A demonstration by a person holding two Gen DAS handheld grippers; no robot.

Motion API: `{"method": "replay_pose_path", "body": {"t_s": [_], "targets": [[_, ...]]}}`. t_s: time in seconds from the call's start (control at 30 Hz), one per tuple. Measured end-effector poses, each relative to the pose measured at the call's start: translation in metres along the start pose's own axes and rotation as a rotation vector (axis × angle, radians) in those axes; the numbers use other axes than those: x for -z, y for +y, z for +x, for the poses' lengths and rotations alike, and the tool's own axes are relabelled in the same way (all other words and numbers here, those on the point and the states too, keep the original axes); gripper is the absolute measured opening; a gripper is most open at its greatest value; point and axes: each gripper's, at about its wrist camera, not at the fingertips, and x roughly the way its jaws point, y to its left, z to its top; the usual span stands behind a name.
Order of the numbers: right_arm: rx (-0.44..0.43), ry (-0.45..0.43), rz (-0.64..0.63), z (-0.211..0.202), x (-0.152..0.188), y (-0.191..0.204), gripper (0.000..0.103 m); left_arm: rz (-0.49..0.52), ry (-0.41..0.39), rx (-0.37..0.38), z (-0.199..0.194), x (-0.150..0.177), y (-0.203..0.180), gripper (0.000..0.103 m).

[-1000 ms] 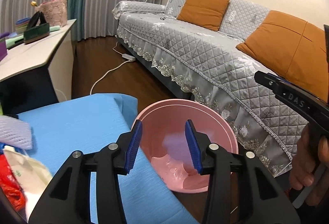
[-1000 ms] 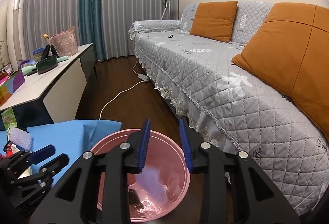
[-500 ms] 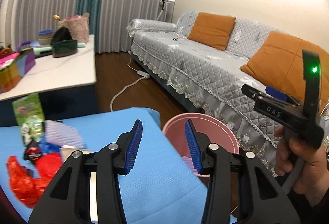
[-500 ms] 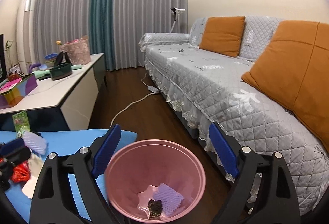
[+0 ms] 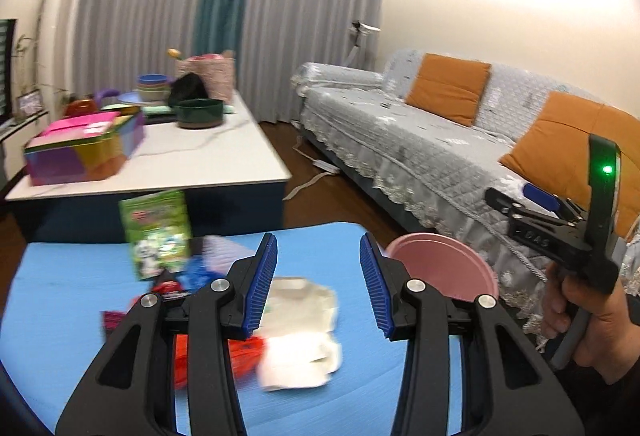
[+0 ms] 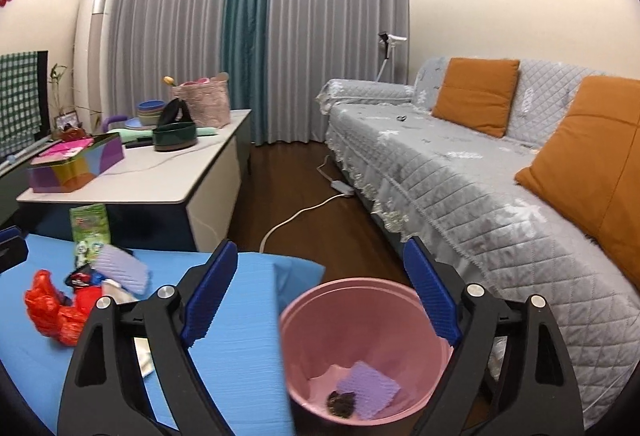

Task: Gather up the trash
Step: 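Move both open tools back over the trash on the table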

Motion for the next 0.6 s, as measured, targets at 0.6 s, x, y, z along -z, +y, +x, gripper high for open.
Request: {"method": "replay_pose_path", "body": {"t_s": [0.6], "targets": [[-0.224, 0.155, 0.017, 0.03, 0.026, 0.08, 0.05, -0.323, -0.001, -0.322, -0.037, 0.037, 0.162, 0.042]]}}
